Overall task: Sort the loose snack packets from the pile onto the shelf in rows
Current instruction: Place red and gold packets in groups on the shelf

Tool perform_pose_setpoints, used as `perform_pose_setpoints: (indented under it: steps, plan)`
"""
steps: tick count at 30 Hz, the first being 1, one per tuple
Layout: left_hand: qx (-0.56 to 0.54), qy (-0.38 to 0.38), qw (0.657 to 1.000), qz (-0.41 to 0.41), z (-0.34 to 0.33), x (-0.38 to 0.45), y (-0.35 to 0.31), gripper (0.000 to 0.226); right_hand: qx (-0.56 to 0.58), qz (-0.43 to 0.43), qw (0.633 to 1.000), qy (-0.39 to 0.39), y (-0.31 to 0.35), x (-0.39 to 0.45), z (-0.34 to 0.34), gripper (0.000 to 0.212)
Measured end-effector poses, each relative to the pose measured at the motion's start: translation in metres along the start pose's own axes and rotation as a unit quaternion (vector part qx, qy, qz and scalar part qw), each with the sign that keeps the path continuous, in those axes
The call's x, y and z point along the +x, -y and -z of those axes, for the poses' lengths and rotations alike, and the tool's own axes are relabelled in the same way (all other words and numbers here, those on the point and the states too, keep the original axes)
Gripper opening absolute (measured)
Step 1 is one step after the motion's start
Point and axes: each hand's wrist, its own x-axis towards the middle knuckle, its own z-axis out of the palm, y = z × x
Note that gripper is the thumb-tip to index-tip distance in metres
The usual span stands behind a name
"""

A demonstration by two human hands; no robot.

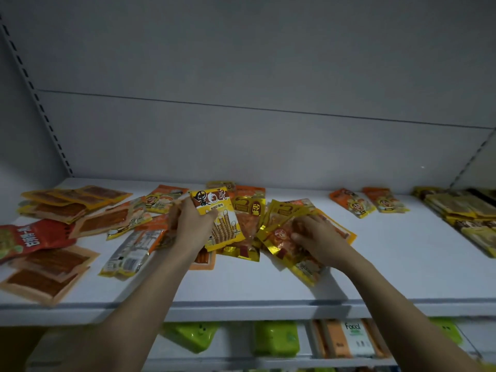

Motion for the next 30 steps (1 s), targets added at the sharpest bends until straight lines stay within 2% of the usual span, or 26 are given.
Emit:
perform_pose_setpoints:
  steps: [4,7,11,14,18,21,24,26,28,30]
  plan:
    - [0.030,-0.002,1.000,0.009,0.002,0.000,0.003,0.026,0.051,-0.004,0.999,-0.007,-0.009,-0.002,0.016,0.035]
    - [0.048,-0.001,0.999,0.009,-0.005,-0.004,0.000,0.030,0.041,0.024,0.999,-0.007,-0.026,0.001,0.022,0.028]
    - [0.077,0.020,0.997,0.004,-0.029,-0.020,-0.007,0.074,0.015,0.037,0.998,-0.057,-0.055,0.013,0.015,0.026]
    - [0.067,0.015,0.998,0.010,-0.046,-0.034,-0.015,0.085,-0.007,0.053,0.996,-0.077,-0.070,0.019,0.008,0.026]
    - [0.016,0.012,1.000,0.017,-0.059,-0.053,-0.031,0.081,-0.008,0.075,0.992,-0.098,-0.072,0.024,0.008,0.030]
    - [-0.015,-0.007,1.000,-0.006,-0.065,-0.067,-0.042,0.067,0.057,0.150,0.979,-0.125,-0.056,0.013,0.014,0.016]
    - [-0.055,-0.049,0.997,-0.026,-0.073,-0.082,-0.049,0.040,-0.008,0.205,0.979,-0.015,-0.032,-0.005,0.020,0.056]
    - [-0.063,-0.086,0.994,-0.036,-0.076,-0.093,-0.051,0.036,-0.062,0.227,0.970,0.053,-0.025,-0.011,0.016,0.072]
    - [-0.060,-0.145,0.986,-0.048,-0.077,-0.102,-0.051,0.033,-0.058,0.235,0.968,0.065,-0.026,-0.009,0.013,0.072]
    - [-0.113,-0.189,0.975,-0.038,-0.075,-0.107,-0.050,0.028,-0.021,0.243,0.969,0.033,-0.030,-0.004,0.009,0.062]
